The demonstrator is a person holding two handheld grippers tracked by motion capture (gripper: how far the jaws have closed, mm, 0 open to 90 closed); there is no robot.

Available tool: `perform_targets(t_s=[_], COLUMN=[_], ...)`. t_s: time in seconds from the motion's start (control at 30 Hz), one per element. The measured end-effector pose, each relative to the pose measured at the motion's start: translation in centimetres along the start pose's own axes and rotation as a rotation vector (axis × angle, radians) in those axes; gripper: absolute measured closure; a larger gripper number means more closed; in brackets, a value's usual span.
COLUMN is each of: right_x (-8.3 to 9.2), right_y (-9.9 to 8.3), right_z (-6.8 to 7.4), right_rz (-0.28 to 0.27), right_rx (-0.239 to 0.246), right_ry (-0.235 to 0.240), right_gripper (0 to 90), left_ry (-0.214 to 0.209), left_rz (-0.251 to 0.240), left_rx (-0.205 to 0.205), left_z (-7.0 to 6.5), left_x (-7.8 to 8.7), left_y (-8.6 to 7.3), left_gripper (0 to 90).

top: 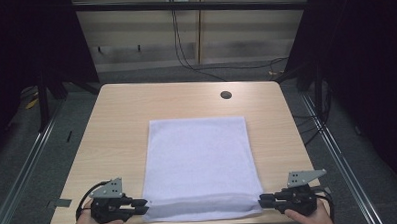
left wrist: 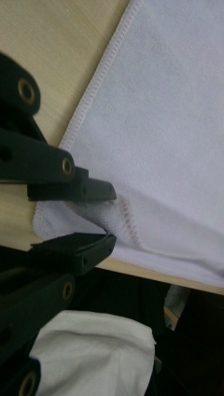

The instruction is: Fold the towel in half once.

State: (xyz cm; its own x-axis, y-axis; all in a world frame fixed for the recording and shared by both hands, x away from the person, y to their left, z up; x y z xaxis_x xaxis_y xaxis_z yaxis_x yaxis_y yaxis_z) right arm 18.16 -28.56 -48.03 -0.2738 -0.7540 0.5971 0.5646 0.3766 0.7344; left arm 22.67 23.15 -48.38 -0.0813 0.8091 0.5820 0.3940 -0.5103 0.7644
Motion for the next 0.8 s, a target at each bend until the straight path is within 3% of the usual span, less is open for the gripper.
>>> perform_targets(t_s=[0.07, 0.17, 0.27, 0.37, 0.6, 0.67, 0.73, 0.8], right_x=[0.4, 1.3, 1.1, 0.1, -3.1, -4.3, -5.2, -6.6], right_y=[-0.4, -0.6, 0.1, 1.6, 5.3, 6.6, 7.5, 8.4], right_z=[0.2, 0.5, -0.2, -1.5, -4.7, -5.7, -6.6, -7.7], right_rz=[-0.002, -0.054, -0.07, -0.082, -0.055, -0.049, -0.048, -0.026], right_rx=[-0.019, -0.031, -0.03, -0.024, -0.009, -0.006, -0.012, -0.012], right_ry=[0.007, -0.002, -0.059, -0.104, -0.146, -0.15, -0.155, -0.173], right_gripper=[70.3, 69.4, 70.0, 70.0, 67.1, 66.2, 66.1, 66.3], left_ry=[0.006, 0.031, 0.098, 0.142, 0.211, 0.224, 0.248, 0.263], left_rz=[-0.025, -0.071, -0.084, -0.069, -0.091, -0.079, -0.032, -0.025], left_rx=[0.015, 0.046, 0.1, 0.162, 0.199, 0.208, 0.206, 0.237], left_z=[-0.2, 0.3, 1.8, 3.7, 7.9, 9.0, 10.2, 11.5], left_x=[0.6, 1.3, 1.0, 0.0, -2.4, -3.3, -4.3, -5.2], left_y=[0.0, 0.1, 0.7, 2.0, 5.2, 5.6, 6.0, 6.1], left_gripper=[64.3, 63.0, 64.7, 64.2, 63.9, 64.4, 63.7, 64.5])
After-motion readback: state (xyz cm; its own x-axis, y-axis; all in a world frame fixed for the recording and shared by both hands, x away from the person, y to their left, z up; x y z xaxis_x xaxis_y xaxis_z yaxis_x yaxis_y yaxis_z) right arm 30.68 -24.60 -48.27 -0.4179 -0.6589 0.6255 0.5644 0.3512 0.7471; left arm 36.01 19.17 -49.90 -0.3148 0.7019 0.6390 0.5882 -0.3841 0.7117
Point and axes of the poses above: each handheld gripper's, and its own axes: x roughly backward along the jaws, y roughly out of its top, z roughly to its left, the point moved 1 cm from there along -x, roughly forward along the jaws, and after that the axes turned 1 degree about x, right-handed, at the moved point
